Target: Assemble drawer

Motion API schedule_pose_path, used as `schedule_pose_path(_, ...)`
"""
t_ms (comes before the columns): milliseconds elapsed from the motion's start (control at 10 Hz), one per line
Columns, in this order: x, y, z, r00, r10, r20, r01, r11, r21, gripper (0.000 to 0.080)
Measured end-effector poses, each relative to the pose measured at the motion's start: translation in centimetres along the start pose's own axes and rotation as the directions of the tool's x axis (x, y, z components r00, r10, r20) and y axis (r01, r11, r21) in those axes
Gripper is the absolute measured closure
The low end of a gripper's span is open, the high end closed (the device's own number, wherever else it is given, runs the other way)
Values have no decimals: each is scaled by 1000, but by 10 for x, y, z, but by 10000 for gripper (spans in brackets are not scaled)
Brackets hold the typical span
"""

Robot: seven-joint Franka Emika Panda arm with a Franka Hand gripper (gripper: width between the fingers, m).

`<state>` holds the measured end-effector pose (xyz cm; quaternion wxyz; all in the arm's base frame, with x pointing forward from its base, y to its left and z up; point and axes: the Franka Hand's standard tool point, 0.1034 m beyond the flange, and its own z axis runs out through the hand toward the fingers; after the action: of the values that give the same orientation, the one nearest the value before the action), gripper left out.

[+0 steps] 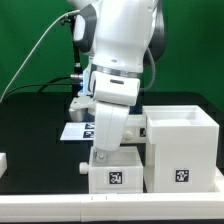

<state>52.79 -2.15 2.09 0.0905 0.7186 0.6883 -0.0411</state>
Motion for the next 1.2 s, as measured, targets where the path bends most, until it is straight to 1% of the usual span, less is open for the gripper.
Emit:
schedule_pose_path(100,5,-1,-2,1000,20,8,-20,1000,5,758)
schedule_pose_path(200,7,-3,-4,998,55,23,-56,998,13,758)
schedule_pose_path(300,8,-4,-5,997,73,33,-74,997,15,758)
schedule_pose_path(500,8,-6,-3,994,103,41,-104,994,20,758)
schedule_pose_path(800,8,-6,-3,996,83,44,-84,996,22,758)
schedule_pose_path(900,7,-7,-3,997,56,48,-57,998,28,758)
schedule_pose_path(1000,4,-7,-4,998,10,57,-12,999,48,758)
schedule_pose_path(1100,-1,-3,-5,997,-23,70,18,998,67,758)
schedule_pose_path(1200,-4,1,-7,997,-35,73,30,997,69,758)
